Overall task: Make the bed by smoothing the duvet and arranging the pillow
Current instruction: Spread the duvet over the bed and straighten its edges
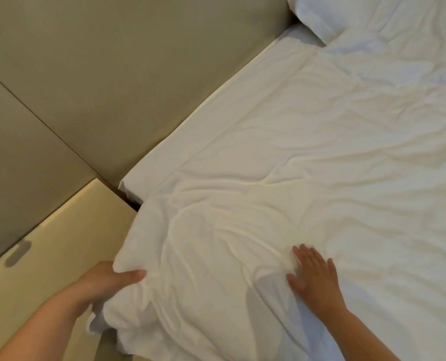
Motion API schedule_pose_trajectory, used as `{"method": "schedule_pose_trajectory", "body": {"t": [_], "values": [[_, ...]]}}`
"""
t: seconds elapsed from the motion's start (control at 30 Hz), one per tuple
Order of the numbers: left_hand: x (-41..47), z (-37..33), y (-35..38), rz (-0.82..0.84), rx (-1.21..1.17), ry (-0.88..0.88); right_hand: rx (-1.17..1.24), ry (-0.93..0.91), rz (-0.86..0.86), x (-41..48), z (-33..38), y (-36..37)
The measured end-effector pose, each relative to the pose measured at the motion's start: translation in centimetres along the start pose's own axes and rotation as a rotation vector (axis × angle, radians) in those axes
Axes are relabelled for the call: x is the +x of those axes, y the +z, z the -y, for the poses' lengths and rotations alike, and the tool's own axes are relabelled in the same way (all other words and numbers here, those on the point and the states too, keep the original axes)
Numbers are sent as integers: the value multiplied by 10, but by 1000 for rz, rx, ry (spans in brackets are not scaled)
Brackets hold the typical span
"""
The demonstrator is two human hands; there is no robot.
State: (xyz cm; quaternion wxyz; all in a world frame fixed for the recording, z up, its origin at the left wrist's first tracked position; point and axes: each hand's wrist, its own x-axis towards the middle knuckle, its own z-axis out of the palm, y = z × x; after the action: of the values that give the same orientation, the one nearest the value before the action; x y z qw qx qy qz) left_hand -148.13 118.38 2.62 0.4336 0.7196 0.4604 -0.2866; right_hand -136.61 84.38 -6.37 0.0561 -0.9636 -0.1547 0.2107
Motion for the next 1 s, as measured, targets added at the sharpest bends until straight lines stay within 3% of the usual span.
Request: {"method": "schedule_pose_trajectory", "body": {"t": [0.07,0.23,0.4,0.5,0.67,0.9,1.0], "values": [[-20,-18,-1,72,-91,120,127,35,32,-25,1,-6],[-62,-66,23,166,-551,340,436,7,-114,-92,9,-21],[-99,-117,84,169,-753,387,683,-34,92,-153,27,-31],[-131,-143,119,212,-802,447,639,43,128,-167,27,-18],[-166,-168,144,235,-966,430,449,210,-49,-188,-11,-17],[-183,-219,165,340,-1187,443,697,156,-48,-166,-17,-43],[-176,-262,173,332,-1197,472,766,212,-155,-140,-33,-57]]}}
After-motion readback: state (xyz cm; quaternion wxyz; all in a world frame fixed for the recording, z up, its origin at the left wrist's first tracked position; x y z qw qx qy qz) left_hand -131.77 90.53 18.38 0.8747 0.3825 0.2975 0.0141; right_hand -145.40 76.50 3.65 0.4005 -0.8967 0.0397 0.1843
